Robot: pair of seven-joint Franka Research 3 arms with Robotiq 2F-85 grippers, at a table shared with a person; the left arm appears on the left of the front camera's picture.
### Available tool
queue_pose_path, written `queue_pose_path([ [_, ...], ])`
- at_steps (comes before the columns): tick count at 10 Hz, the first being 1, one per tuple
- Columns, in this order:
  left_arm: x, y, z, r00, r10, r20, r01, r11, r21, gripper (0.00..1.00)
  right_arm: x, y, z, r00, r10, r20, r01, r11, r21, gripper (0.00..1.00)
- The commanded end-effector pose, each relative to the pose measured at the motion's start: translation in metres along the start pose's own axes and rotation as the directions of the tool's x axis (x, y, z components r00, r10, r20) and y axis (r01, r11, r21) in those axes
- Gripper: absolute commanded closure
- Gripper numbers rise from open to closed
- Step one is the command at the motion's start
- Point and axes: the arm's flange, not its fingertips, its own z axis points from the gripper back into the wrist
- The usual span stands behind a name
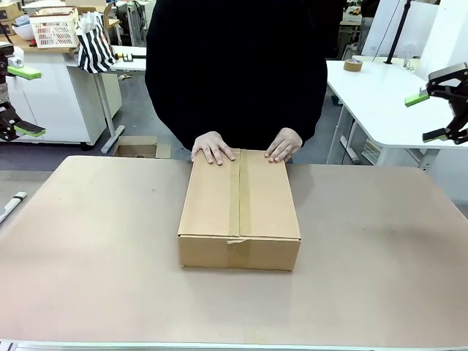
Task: Pack the gift set into the box.
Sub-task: Press and hold the closed box until the human finishes sealing it.
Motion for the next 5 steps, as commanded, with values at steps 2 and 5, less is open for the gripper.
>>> queue_pose_path([
  [2, -0.0015, -0.0004, -0.0012, 1.0, 0.011, 0.006, -0.011, 1.0, 0.009, 0.0, 0.0, -0.0009, 0.0025, 1.0, 0.001, -0.007, -0.001, 1.0, -0.014, 0.0],
  [5, -0.0015, -0.0004, -0.0012, 1.0, 0.011, 0.006, -0.011, 1.0, 0.009, 0.0, 0.0, -0.0009, 0.0025, 1.0, 0.001, -0.007, -0.001, 1.0, -0.014, 0.0],
])
